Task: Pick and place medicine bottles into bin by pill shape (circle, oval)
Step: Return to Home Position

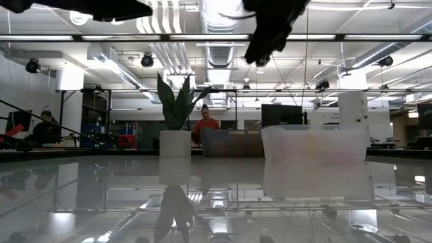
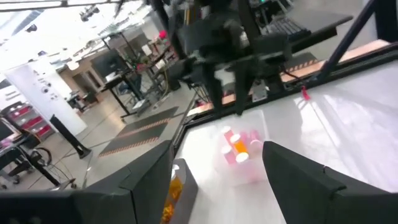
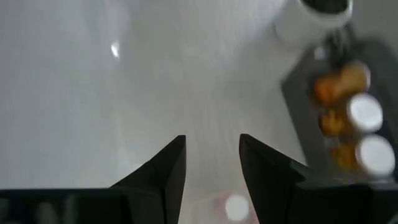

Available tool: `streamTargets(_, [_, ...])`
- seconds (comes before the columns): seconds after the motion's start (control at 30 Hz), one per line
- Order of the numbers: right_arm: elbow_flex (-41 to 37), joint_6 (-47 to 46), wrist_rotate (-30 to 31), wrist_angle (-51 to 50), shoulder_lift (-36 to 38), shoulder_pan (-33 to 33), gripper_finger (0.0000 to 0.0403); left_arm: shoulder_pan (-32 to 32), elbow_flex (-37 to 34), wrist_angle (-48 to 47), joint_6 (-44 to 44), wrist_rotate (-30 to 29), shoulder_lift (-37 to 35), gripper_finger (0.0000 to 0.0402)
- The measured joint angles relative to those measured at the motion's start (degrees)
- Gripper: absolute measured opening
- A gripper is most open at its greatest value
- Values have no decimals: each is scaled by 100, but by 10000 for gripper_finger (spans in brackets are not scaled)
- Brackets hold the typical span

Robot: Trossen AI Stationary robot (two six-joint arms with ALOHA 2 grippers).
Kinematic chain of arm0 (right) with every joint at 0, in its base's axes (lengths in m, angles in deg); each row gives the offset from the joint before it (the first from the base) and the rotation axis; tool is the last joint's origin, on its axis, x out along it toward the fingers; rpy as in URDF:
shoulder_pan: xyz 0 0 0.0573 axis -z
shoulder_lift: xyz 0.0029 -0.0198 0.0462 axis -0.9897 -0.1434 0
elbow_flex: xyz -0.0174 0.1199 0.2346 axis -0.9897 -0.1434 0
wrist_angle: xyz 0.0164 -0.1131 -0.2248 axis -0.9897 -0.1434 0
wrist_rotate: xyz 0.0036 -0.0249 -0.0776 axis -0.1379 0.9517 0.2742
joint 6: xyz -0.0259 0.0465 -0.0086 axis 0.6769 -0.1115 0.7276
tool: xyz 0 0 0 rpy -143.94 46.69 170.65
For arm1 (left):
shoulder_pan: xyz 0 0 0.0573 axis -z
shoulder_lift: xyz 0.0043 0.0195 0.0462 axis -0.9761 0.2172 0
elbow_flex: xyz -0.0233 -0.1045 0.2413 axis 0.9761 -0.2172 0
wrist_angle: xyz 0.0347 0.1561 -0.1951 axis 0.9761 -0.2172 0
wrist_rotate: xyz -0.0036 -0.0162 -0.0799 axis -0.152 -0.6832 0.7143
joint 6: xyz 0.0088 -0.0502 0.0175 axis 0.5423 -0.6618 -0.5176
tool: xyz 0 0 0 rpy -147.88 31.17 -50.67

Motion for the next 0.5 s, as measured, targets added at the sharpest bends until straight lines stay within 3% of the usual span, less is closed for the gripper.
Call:
streamTargets(0.27, [-2593, 1184, -12, 3061, 1811, -225, 141, -2, -786, 29, 5, -6, -1249, 203])
streamTargets(0.5, [-4235, 1736, -491, 4532, 3222, -223, 141, -2, -1405, 36, -148, -7, -2125, 152])
